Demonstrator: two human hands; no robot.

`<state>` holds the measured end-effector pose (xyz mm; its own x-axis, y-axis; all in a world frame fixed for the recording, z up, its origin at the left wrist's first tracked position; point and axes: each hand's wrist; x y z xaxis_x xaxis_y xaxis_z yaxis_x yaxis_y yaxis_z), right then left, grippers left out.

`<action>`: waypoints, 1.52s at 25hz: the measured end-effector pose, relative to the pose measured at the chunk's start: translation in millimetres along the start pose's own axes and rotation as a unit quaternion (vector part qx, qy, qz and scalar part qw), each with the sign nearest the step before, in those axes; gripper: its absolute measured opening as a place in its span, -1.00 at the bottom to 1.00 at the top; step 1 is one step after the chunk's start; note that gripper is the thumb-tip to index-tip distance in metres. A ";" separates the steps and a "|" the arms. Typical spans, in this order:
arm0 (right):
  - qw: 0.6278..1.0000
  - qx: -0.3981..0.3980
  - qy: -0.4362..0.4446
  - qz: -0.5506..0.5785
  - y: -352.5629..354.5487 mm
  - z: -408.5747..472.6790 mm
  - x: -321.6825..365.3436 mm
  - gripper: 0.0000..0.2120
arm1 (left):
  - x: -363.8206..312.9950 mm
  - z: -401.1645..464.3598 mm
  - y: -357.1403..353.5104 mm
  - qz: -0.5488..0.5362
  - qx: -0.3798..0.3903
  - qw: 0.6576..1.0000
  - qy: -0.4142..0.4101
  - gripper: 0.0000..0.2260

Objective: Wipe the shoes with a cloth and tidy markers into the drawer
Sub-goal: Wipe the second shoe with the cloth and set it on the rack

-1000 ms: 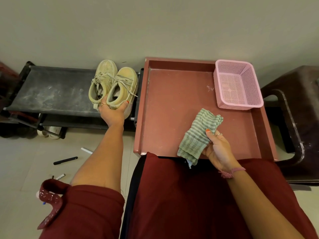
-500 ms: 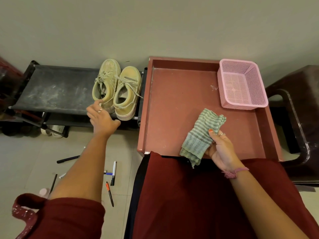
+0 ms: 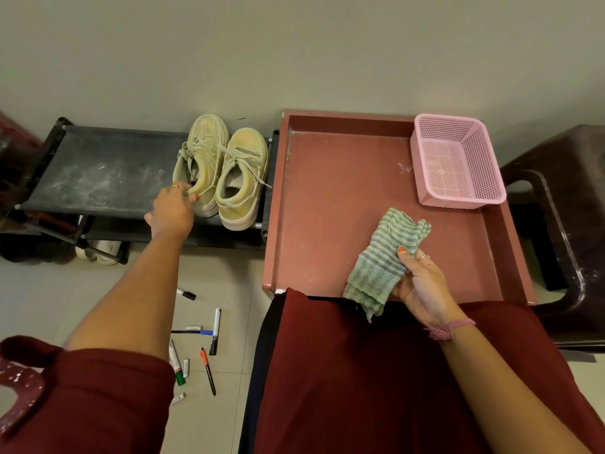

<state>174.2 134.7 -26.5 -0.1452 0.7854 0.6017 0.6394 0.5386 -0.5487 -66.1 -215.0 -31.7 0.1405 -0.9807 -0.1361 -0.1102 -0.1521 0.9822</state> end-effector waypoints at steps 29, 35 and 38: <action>0.989 -0.002 0.140 0.045 10.7 -92.1 50.2 -0.78 | -102.4 -259.2 81.7 -0.446 0.045 0.891 -0.069 -0.94; 0.977 0.003 0.198 -0.079 10.2 -108.9 47.0 -0.78 | -143.6 -308.0 43.5 -0.471 0.131 0.871 -0.046 -0.95; 0.948 0.040 0.244 -0.199 5.9 -111.4 44.8 -0.76 | -149.5 -315.6 37.6 -0.465 0.156 0.871 -0.031 -0.96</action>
<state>255.6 139.0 61.8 0.0167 0.2897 0.9570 0.5443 0.8002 -0.2517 219.3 -35.2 66.5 0.2589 -0.4186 -0.8705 -0.2402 -0.9008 0.3617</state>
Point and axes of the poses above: each hand's wrist, its own z-axis towards the middle knuckle, its own y-axis out of the back of the hand, x = y × z, and after that the axes turned 14 degrees about z, right-handed
